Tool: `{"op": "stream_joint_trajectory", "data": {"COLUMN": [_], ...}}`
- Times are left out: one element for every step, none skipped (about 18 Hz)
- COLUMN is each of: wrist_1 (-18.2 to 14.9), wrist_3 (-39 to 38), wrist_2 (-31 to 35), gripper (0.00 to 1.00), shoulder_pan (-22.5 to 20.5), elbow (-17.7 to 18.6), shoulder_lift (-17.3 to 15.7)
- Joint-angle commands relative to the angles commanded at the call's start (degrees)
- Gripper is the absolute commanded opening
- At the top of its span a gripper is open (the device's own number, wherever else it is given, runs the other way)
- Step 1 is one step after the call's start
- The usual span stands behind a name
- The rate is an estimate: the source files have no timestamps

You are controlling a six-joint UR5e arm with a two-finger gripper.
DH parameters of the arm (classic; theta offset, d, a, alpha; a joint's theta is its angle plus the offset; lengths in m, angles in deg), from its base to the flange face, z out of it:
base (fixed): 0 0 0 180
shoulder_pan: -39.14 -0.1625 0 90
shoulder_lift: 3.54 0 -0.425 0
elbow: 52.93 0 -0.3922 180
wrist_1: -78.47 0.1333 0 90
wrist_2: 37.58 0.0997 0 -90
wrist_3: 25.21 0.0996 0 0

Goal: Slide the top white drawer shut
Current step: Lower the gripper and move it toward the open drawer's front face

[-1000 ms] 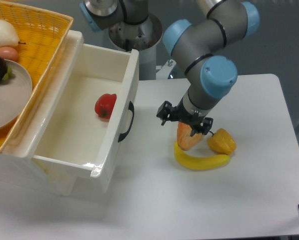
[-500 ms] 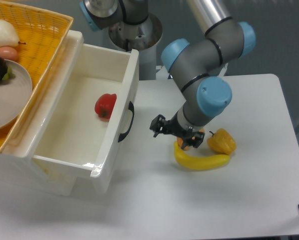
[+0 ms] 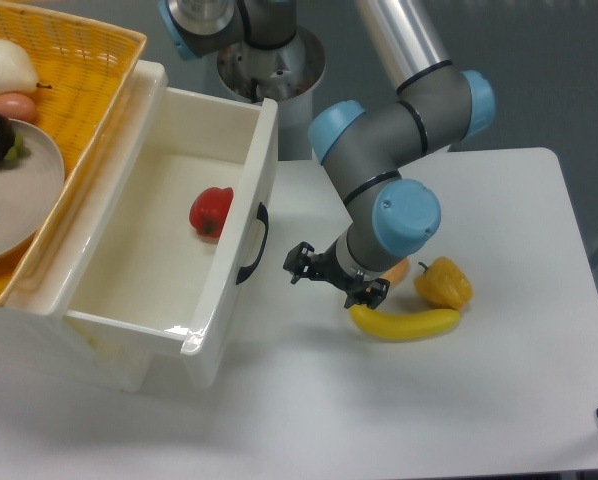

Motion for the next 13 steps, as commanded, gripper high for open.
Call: {"op": "stream_joint_trajectory", "data": {"wrist_1": [0.0,0.0,0.1,0.0,0.0,0.0,0.0,0.0,0.0,0.0,0.0,0.0,0.0], "wrist_3": [0.0,0.0,0.0,0.0,0.0,0.0,0.0,0.0,0.0,0.0,0.0,0.0,0.0], "wrist_2": [0.1,0.1,0.1,0.0,0.0,0.0,0.0,-0.1,-0.2,-0.2,-0.3,-0.4,-0.6], "gripper": [1.00,1.00,1.00,1.00,1.00,1.00,1.00,1.00,1.00,1.00,1.00,1.00,1.00], "shoulder_pan": [0.4,0.6,1.1,1.5,1.5,1.5,1.5,1.6,1.6,1.6,1.6,1.6,1.6], "elbow": [0.2,0.7,0.9,0.9,1.0,1.1,1.1,1.1,1.1,1.1,1.1,1.1,1.1], "shoulder_lift": [0.2,0.3,0.4,0.5,0.5,0.5,0.5,0.5,0.4,0.4,0.4,0.4,0.3]}}
